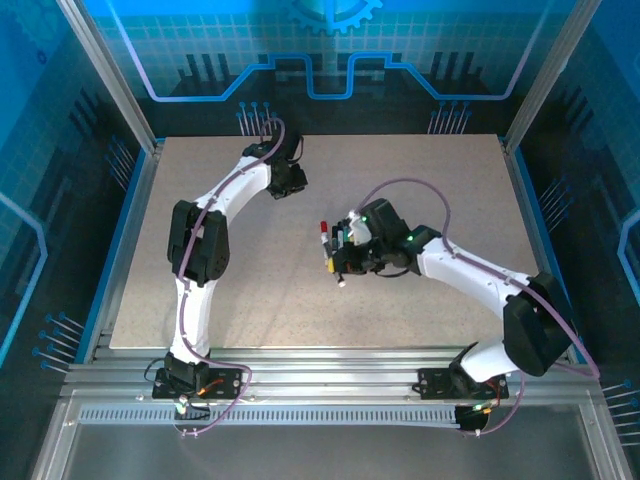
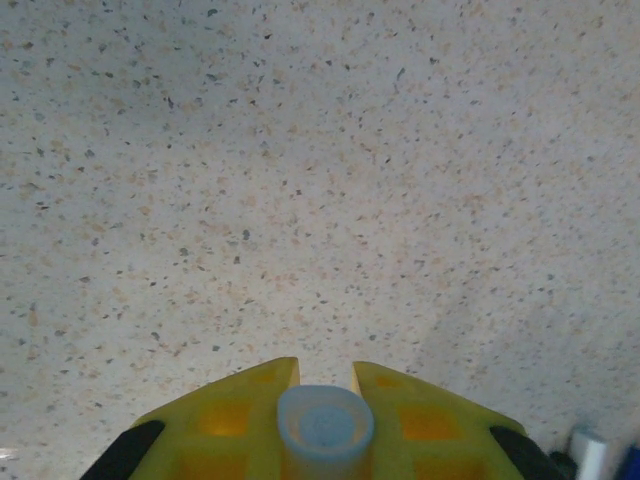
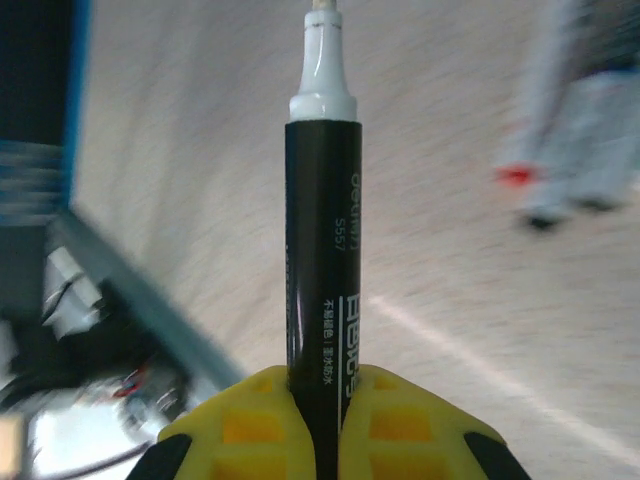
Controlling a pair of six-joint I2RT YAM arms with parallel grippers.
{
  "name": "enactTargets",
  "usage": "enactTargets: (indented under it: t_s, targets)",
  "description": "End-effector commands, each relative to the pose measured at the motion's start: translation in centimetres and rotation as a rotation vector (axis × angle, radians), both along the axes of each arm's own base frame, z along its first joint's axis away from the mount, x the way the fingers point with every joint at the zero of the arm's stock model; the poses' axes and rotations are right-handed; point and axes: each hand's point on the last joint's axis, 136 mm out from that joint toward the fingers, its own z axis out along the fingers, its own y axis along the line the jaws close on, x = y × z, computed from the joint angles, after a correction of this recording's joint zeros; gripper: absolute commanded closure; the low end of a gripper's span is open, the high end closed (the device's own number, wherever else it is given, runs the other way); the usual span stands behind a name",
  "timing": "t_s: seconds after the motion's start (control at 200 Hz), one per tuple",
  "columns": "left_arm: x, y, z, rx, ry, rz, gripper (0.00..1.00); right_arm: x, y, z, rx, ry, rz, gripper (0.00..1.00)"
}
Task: Open the pen caps
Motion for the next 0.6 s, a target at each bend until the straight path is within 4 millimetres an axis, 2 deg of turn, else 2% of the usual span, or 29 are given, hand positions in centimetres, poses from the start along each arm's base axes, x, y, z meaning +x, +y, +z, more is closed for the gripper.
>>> enactTargets:
  t_s: [0.0,0.13,0.29,0.425,0.595]
  targets:
    - [0.1,2.8,0.4,0.098,0.010,-0.016,1.00,5.6,-7.2,-1.4,-0.318,-0.094,-0.202,1.00]
    - [-0.4,6.9,0.6,0.255,0.046,-0.039,1.00,11.7,-13.8,-1.9,-0.527,-0.144,-0.362,1.00]
    - [-1.5,13.1,0.3,0.406,0.113,0.010,1.00,16.5,-21.2,-3.5,-0.791,-0.116,-0.463,1.00]
    - [-2.2,16.5,-0.9,0.396,0.155,0.049,1.00,18.4,-26.2,-5.0,-0.900,-0.054,-0.525,1.00]
    - [-2.2,19.3,-2.6,0.367,0.208,0.088,1.00,19.1,-31.4,-6.4,-0.848,0.027,-0.639,1.00]
